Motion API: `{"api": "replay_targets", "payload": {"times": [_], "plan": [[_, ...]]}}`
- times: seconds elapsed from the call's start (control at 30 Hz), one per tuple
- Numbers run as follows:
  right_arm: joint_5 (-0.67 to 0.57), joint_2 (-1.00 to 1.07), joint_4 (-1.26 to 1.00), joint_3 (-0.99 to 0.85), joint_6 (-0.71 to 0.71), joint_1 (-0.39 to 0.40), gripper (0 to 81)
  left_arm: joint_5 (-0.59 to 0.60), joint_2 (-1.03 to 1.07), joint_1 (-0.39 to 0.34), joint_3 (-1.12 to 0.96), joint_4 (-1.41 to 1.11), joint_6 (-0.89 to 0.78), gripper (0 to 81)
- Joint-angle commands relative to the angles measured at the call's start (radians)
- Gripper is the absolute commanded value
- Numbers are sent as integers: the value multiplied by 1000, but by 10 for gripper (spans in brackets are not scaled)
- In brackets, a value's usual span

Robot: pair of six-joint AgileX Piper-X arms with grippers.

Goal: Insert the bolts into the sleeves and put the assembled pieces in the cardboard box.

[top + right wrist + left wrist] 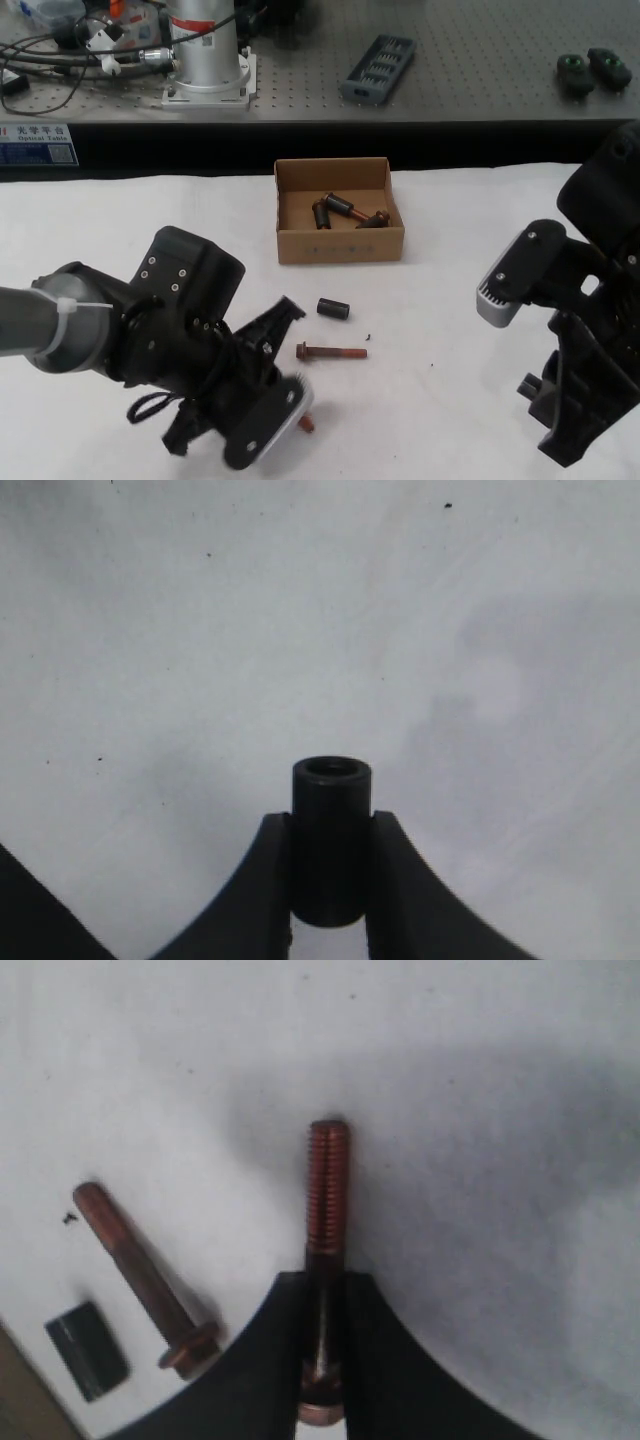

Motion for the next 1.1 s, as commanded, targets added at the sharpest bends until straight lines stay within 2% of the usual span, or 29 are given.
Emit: {"api": "replay_targets", "payload": {"times": [0.0,0.07,0.13,0.3,0.47,0.57,0.63,0.77,0.83,0.97,1.07], "plan": [[-29,-15,-38,-3,-11,-7,28,-25,17,2,2,44,200,6],[-53,-15,-38,-3,-29,-7,28,-25,17,2,2,62,354,6],[-66,-15,-38,-3,-28,-7,28,-25,17,2,2,72,430,6],[-66,-15,-38,-3,-28,-7,28,-17,17,2,2,92,434,6],[-66,-15,-38,-3,-28,-7,28,79,17,-1,2,141,437,6],[-66,-15,-38,-3,-28,-7,28,92,17,-8,2,148,433,5],[-66,-15,-38,-3,-28,-7,28,104,17,-10,2,148,429,64],[-66,-15,-36,-3,-28,-7,28,111,17,-10,2,148,420,302],[-66,-15,-36,-3,-28,-7,28,111,17,-10,2,148,415,384],[-66,-15,-36,-3,-28,-7,28,106,14,-10,2,143,363,379],[-66,-15,-34,-3,-27,-7,28,99,-6,-10,2,143,253,365]]}}
